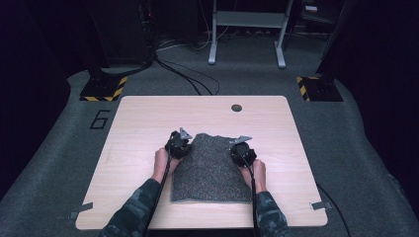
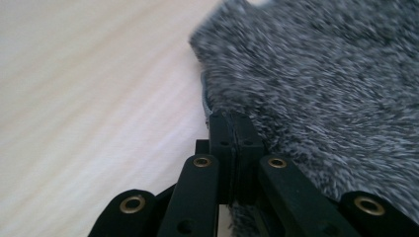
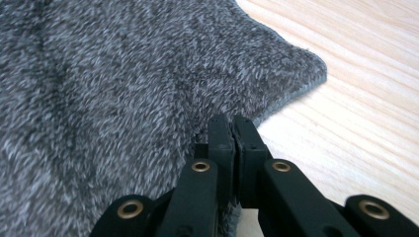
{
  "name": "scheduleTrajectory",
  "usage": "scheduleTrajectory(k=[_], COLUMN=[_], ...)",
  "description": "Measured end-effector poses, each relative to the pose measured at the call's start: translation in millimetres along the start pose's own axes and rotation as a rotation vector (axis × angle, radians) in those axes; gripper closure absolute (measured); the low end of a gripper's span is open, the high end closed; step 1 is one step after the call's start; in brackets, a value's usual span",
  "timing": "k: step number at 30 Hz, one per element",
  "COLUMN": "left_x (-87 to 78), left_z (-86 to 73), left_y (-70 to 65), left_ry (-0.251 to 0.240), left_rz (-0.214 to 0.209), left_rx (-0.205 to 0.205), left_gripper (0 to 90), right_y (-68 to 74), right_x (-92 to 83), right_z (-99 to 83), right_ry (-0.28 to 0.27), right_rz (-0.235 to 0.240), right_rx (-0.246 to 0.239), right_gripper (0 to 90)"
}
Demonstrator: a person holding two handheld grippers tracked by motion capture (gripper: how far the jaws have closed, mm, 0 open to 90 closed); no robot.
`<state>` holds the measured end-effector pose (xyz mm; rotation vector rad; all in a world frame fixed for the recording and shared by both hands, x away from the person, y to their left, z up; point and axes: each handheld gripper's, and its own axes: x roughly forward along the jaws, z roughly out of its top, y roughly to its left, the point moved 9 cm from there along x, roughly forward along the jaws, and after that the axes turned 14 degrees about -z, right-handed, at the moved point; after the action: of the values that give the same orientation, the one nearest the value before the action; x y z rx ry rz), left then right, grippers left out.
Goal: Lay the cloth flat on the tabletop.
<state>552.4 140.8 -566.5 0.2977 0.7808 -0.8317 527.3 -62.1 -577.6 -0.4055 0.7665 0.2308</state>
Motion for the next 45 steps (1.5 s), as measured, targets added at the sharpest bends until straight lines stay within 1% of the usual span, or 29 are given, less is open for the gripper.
scheduleTrajectory(k=[2,4,6,7,8,9,10,11,12,14,16,18,19,20,21,22,25,26,27,29,31,32,33,34,35,39,40,41,45], left_x=[-13.9,-26.9,-37.1,-39.0,-39.7,-40.2,-41.2,-41.3,-41.1,-38.0,-31.3,-27.1,-24.6,-22.5,-20.5,-17.7,-10.8,-8.4,-6.0,-2.8,-1.0,-0.6,-0.1,-0.7,-1.3,-4.7,-5.3,-6.0,-9.1], left_z=[4.8,8.6,9.1,7.9,5.7,3.7,1.9,0.0,-2.0,-5.2,-7.2,-5.3,-3.3,-1.3,0.7,2.4,4.3,4.3,3.1,-0.2,-4.7,-7.0,-10.0,-11.5,-12.4,-16.1,-17.0,-17.8,-21.6], left_y=[4.5,7.6,7.9,6.6,5.1,5.5,5.7,7.8,12.9,19.1,26.2,29.5,30.9,31.8,32.5,33.6,38.9,42.6,47.3,54.1,60.3,62.0,64.6,66.5,66.8,64.7,63.9,63.6,66.1], left_ry=[-0.032,-0.047,-0.047,-0.044,-0.034,-0.029,-0.024,-0.028,-0.035,-0.031,-0.008,-0.003,-0.007,-0.007,-0.014,-0.014,-0.005,0.003,0.016,0.035,0.041,0.048,0.051,0.035,0.032,0.034,0.032,0.032,0.03], left_rz=[0.032,0.073,0.085,0.07,0.05,0.044,0.032,0.023,0.02,0.008,-0.001,0.008,0.026,0.035,0.041,0.045,0.075,0.089,0.111,0.13,0.147,0.144,0.15,0.135,0.131,0.142,0.142,0.142,0.14], left_rx=[0.014,0.041,0.056,0.056,0.044,0.04,0.031,0.007,-0.017,-0.053,-0.088,-0.089,-0.082,-0.079,-0.076,-0.072,-0.084,-0.086,-0.1,-0.12,-0.144,-0.154,-0.168,-0.192,-0.205,-0.206,-0.211,-0.217,-0.241], left_gripper=[89.2,89.2,88.8,88.2,85.7,80.0,78.0,73.0,67.0,61.2,51.8,46.0,43.8,42.2,41.1,40.9,41.6,41.6,41.7,42.0,41.9,41.7,41.2,40.3,40.1,39.9,39.8,39.8,36.0], right_y=[-3.3,-7.6,-10.1,-11.2,-11.8,-12.7,-13.1,-14.1,-15.2,-15.9,-16.0,-16.7,-18.5,-18.4,-18.8,-19.1,-10.7,-9.4,-8.4,-8.2,-11.0,-13.2,-13.9,-17.2,-20.0,-25.2,-27.7,-29.2,-36.6], right_x=[-1.2,-2.9,-5.3,-6.6,-7.2,-7.8,-8.5,-8.6,-8.4,-8.6,-9.7,-13.0,-13.5,-14.5,-15.2,-15.2,-10.3,-8.2,-4.8,0.8,5.4,6.5,7.1,8.9,10.2,10.7,12.2,11.1,13.2], right_z=[-2.2,-5.6,-9.5,-11.2,-12.2,-13.2,-14.2,-14.5,-14.8,-14.6,-12.4,-8.2,-5.5,-3.7,-1.2,1.4,3.8,3.0,2.7,1.8,3.4,3.6,4.0,4.9,5.3,4.3,5.0,3.4,1.9], right_ry=[-0.001,0.005,0.014,0.011,0.01,0.01,0.014,0.015,0.013,0.018,0.014,0.002,-0.011,-0.01,-0.02,-0.037,-0.028,-0.016,-0.009,0.009,-0.003,0.002,0.009,0.007,0.005,0.014,-0.004,0.012,0.008], right_rz=[-0.007,-0.016,-0.024,-0.03,-0.036,-0.041,-0.048,-0.05,-0.049,-0.046,-0.035,-0.034,-0.036,-0.029,-0.033,-0.024,0.028,0.027,0.025,0.013,0.009,0.003,0.004,-0.004,-0.012,-0.027,-0.035,-0.026,-0.014], right_rx=[-0.005,0.009,0.016,0.008,0.008,-0.001,0.003,-0.002,-0.007,-0.014,-0.015,0.008,0.005,0.021,0.034,0.029,0.002,-0.008,-0.021,-0.027,-0.025,-0.027,-0.013,-0.022,-0.026,-0.036,-0.043,-0.052,-0.027], right_gripper=[88.2,88.3,88.3,88.2,88.3,88.2,88.2,88.1,87.8,86.8,84.4,80.9,78.7,76.5,74.8,73.9,72.6,72.6,72.9,72.8,72.6,72.4,71.9,71.6,71.0,64.5,62.5,60.6,55.0])
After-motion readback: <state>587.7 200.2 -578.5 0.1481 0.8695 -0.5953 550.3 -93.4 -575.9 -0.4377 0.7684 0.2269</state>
